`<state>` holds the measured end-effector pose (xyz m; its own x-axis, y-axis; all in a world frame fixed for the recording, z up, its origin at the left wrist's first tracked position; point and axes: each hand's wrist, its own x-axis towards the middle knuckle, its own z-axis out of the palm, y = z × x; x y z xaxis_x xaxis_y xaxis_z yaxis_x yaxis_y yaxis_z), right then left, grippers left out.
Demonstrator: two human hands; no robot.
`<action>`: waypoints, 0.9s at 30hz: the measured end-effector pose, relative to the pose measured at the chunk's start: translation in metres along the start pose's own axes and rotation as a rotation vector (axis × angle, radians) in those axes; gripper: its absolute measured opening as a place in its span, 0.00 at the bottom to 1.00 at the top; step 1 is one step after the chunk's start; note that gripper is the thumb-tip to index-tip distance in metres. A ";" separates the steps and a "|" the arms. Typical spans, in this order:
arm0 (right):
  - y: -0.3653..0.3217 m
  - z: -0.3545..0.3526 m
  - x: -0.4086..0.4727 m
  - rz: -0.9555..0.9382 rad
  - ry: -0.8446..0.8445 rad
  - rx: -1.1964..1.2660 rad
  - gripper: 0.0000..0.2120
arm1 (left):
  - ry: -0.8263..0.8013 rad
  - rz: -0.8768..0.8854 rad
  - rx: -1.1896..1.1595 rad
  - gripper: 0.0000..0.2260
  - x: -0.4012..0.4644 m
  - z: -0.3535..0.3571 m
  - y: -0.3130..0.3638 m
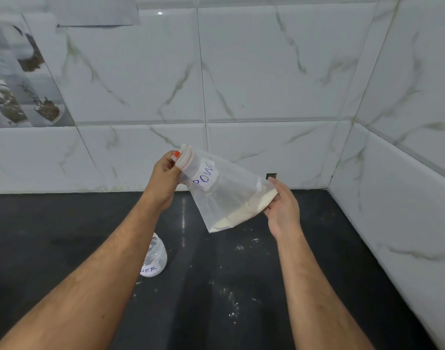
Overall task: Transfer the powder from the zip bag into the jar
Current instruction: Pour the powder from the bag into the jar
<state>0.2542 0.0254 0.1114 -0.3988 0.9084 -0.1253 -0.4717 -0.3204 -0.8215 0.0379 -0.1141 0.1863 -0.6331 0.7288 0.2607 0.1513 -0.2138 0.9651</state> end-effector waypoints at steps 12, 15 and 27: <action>0.033 0.002 -0.017 0.095 -0.132 -0.519 0.07 | -0.016 -0.039 -0.174 0.05 -0.001 -0.002 0.002; 0.038 0.010 -0.020 -0.002 -0.044 -0.548 0.04 | -0.024 -0.045 -0.156 0.02 -0.002 -0.008 0.001; -0.004 0.034 -0.017 -0.243 -0.118 -0.821 0.08 | 0.104 -0.076 -0.152 0.11 -0.016 -0.031 -0.022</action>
<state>0.2363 0.0025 0.1355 -0.4611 0.8782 0.1271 0.1446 0.2158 -0.9657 0.0211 -0.1407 0.1598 -0.7144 0.6774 0.1756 -0.0117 -0.2625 0.9649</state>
